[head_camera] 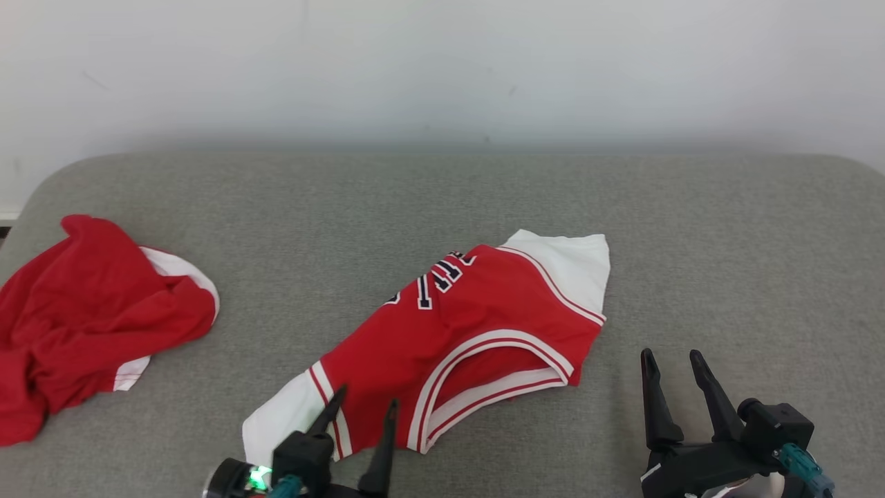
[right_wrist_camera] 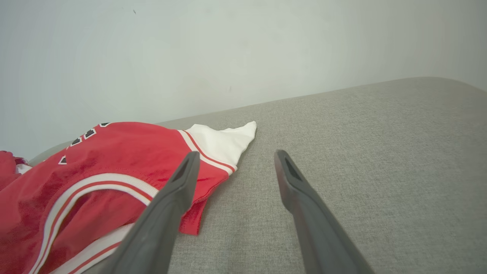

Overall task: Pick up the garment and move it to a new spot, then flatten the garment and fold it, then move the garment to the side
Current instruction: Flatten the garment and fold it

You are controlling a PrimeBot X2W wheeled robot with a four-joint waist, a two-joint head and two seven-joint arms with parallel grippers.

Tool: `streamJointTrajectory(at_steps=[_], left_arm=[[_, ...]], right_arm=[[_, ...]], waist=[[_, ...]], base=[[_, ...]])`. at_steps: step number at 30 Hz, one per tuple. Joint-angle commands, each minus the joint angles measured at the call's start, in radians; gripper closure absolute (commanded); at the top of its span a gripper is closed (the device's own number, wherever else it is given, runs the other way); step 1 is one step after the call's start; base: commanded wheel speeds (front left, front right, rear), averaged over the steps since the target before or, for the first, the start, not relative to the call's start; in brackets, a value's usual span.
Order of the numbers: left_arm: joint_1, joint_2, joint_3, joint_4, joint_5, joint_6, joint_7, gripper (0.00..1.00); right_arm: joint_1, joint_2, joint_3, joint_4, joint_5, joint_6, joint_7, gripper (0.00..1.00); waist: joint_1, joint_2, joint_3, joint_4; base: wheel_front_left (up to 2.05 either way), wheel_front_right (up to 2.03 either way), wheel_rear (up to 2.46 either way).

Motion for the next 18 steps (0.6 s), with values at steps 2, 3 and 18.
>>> streamJointTrajectory(at_steps=[2,3,18], left_arm=[[-0.020,-0.015,-0.020,0.021,0.014,-0.011,0.004,0.00],[-0.026,-0.022,-0.031,0.035,0.017,-0.018,0.005,0.00],[-0.110,-0.080,-0.072,0.386,0.023,-0.060,-0.034,0.00]], right_arm=[[-0.005,-0.002,-0.001,-0.001,0.005,-0.002,0.000,0.00],[-0.009,-0.001,0.000,-0.001,0.005,-0.002,0.000,0.00],[-0.026,-0.001,0.002,0.006,0.004,-0.002,-0.008,0.00]], waist=[[0.0000,0.0000,0.013,-0.031],[0.0000,0.0000,0.017,-0.041],[0.0000,0.0000,0.048,-0.156]], base=[[0.00,0.00,0.00],[0.00,0.00,0.00],[0.00,0.00,0.00]])
